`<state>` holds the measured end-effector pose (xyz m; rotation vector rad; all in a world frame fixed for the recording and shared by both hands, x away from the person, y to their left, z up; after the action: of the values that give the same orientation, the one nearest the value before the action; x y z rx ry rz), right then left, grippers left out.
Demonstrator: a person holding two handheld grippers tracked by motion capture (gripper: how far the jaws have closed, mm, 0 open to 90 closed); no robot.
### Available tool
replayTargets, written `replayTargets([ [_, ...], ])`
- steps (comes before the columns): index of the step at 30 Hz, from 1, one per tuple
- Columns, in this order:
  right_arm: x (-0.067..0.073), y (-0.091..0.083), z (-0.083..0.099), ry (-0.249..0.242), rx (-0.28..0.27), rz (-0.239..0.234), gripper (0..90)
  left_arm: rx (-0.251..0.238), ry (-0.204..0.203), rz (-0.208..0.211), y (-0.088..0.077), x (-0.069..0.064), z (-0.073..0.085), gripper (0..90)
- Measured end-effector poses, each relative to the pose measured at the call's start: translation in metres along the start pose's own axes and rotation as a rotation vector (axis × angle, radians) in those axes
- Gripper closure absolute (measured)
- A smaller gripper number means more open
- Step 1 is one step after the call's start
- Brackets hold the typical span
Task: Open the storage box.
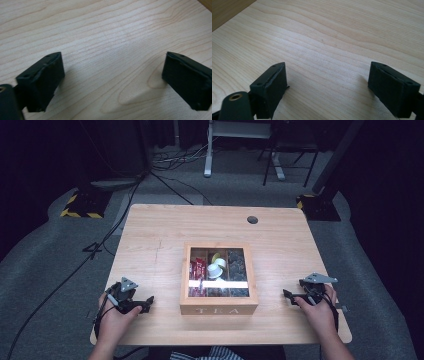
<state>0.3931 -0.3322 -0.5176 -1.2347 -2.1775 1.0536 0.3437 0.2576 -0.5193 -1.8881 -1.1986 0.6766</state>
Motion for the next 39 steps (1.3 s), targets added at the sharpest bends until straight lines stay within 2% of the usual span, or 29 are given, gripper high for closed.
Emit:
replayTargets([
  [4, 0.000, 0.000, 0.000, 0.000, 0.000, 0.000, 15.6, 0.017, -0.009, 0.014, -0.006, 0.003, -0.001, 18.7],
  [5, 0.000, 0.000, 0.000, -0.001, 0.000, -0.001, 15.6, 0.025, -0.031, 0.026, -0.007, 0.003, -0.001, 18.7],
  [7, 0.000, 0.000, 0.000, -0.005, -0.001, -0.004, 15.6, 0.020, -0.040, 0.026, -0.011, 0.004, -0.001, 19.4],
  [10, 0.000, 0.000, 0.000, -0.005, 0.000, -0.005, 15.6, 0.001, -0.033, 0.030, -0.018, 0.004, -0.002, 23.6],
  [13, 0.000, 0.000, 0.000, -0.005, 0.000, -0.005, 15.6, -0.017, -0.024, 0.024, -0.026, 0.004, -0.004, 25.0],
  [15, 0.001, 0.000, 0.000, -0.009, 0.000, -0.008, 15.6, -0.026, -0.030, 0.034, -0.031, 0.003, -0.006, 25.4],
  [20, 0.001, 0.000, 0.000, -0.011, 0.000, -0.013, 15.7, -0.044, -0.015, 0.042, -0.040, -0.001, -0.009, 26.2],
  [32, 0.001, 0.000, 0.000, -0.012, 0.000, -0.011, 15.7, -0.094, 0.024, 0.095, -0.061, -0.025, -0.016, 27.2],
  [37, 0.001, 0.000, 0.000, -0.012, 0.000, -0.012, 15.7, -0.115, 0.069, 0.131, -0.069, -0.045, -0.022, 27.2],
  [38, 0.001, 0.000, 0.000, -0.012, 0.000, -0.012, 15.7, -0.115, 0.069, 0.131, -0.069, -0.045, -0.022, 27.2],
  [39, 0.001, 0.000, 0.000, -0.012, 0.000, -0.012, 15.7, -0.121, 0.081, 0.151, -0.071, -0.051, -0.024, 27.2],
])
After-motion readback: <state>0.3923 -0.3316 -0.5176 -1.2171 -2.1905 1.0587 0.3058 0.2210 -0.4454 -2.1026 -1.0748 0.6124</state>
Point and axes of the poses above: each handheld gripper's, and its own axes: y roughly forward along the jaws, z roughly out of its underside, x roughly to its left, the point moved 2 cm from there along y, roughly forward along the jaws, and after that the axes turned 9 degrees about x, right-handed, at the moved point
